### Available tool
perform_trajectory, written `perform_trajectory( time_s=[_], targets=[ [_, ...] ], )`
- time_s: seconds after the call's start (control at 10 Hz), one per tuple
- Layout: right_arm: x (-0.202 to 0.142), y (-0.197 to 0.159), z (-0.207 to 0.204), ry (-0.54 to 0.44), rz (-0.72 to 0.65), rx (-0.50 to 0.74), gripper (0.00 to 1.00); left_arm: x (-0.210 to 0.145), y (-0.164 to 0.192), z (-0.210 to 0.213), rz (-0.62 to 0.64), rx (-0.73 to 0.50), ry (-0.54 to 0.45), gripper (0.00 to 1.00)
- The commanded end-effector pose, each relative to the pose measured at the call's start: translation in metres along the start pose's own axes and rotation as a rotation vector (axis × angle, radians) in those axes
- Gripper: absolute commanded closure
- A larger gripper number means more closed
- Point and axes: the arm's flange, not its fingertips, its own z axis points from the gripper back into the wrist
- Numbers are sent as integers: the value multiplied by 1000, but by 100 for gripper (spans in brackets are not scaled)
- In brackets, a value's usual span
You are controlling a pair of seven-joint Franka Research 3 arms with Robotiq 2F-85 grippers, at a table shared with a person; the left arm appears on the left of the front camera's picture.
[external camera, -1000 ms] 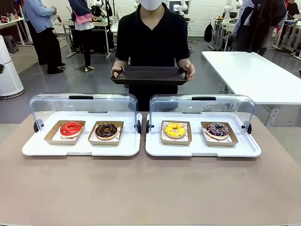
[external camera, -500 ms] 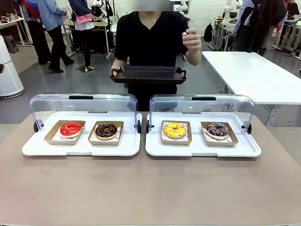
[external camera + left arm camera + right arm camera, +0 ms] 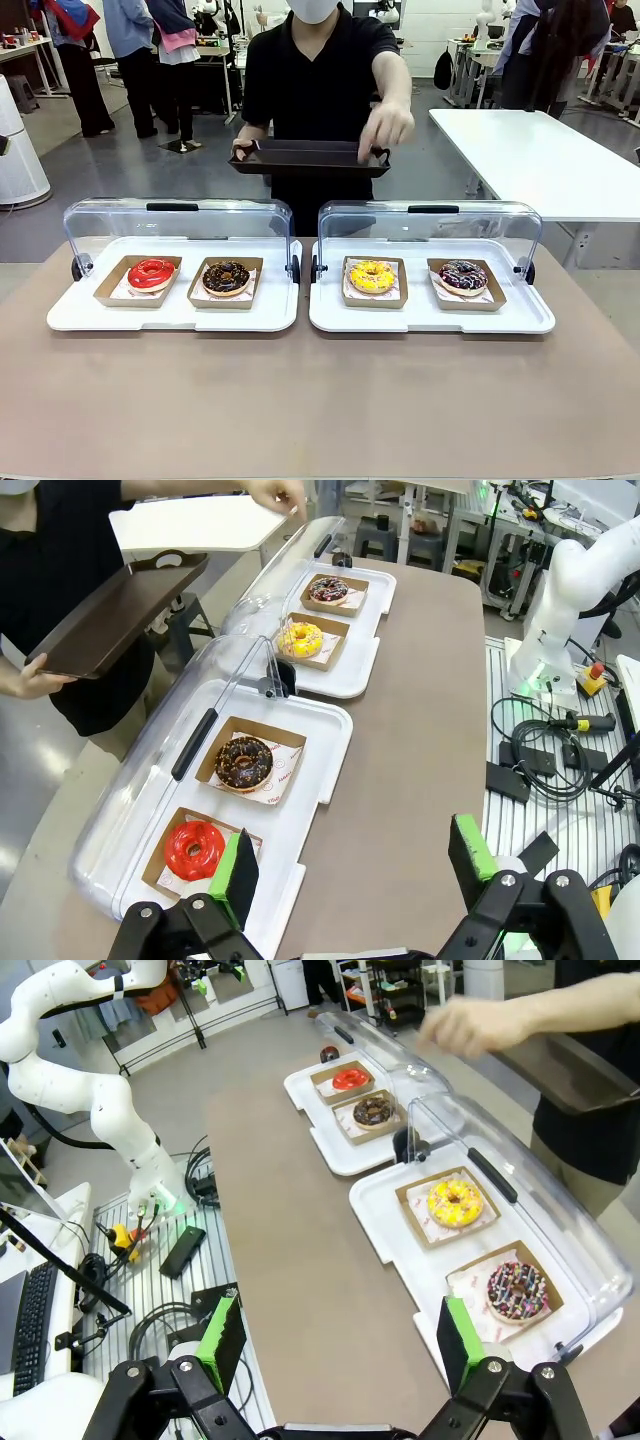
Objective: Provide the desired donut to the person.
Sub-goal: Pick up and lift the Paper togo box containing the Donut pointed at by the person.
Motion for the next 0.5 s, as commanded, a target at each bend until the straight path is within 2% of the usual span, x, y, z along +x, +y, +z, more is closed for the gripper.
perform_trajectory(
  time_s=[0.0,0.4],
  targets=[
    [1,-1,-1,-20,7,13,0,1,1,2,5,-14,-3,0],
    [1,-1,-1,-20,7,13,0,1,1,2,5,-14,-3,0]
  ],
)
